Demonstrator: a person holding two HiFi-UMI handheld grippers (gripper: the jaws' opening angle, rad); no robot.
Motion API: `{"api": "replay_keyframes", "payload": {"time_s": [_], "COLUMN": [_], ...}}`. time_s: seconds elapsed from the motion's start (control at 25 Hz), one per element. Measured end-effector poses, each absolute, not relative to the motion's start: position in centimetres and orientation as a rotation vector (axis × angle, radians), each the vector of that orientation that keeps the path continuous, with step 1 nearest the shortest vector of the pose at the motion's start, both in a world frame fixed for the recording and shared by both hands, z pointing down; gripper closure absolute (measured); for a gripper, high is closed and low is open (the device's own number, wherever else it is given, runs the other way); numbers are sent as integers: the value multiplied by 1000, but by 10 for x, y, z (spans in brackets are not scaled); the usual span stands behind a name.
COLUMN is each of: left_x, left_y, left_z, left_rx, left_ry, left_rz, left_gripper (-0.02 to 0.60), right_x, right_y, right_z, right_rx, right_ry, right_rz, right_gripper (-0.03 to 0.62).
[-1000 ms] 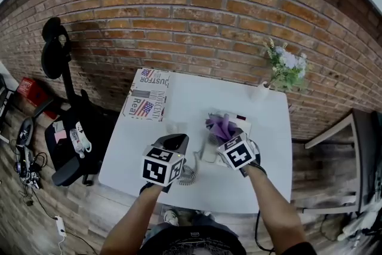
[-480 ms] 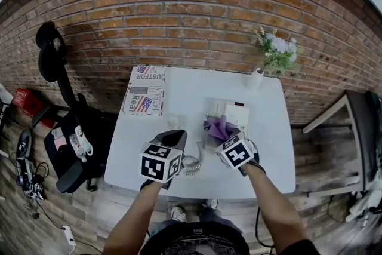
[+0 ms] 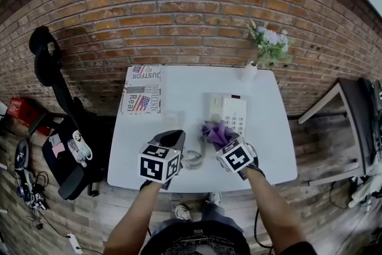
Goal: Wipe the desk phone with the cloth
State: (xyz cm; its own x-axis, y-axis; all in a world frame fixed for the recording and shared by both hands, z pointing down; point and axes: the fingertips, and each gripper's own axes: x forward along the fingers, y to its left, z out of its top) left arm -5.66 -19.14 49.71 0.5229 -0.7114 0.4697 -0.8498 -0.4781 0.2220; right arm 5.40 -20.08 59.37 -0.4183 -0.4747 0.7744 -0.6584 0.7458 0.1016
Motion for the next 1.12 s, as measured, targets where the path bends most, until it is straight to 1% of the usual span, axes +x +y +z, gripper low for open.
{"api": "replay_keyframes", "payload": {"time_s": [0.56,0.8,1.12], "left_x": [-52,-47,-39], "left_y": [-186,-196,-222], "left_z": [495,494,496], "left_rx": [2398,2398,2368], "left_ry": [-1203,-1204,-1253], "left_rz": [442,444,442], "left_gripper": [577,576,577], "right_x": [54,58,71], "right_y": [-169,-179,-221], "right_z": [598,569,531], "right_rx": [881,916,927], "right_ry": [-2077,-2119,-2204], "right_rz": [334,317,273], "right_gripper": [545,545,545]}}
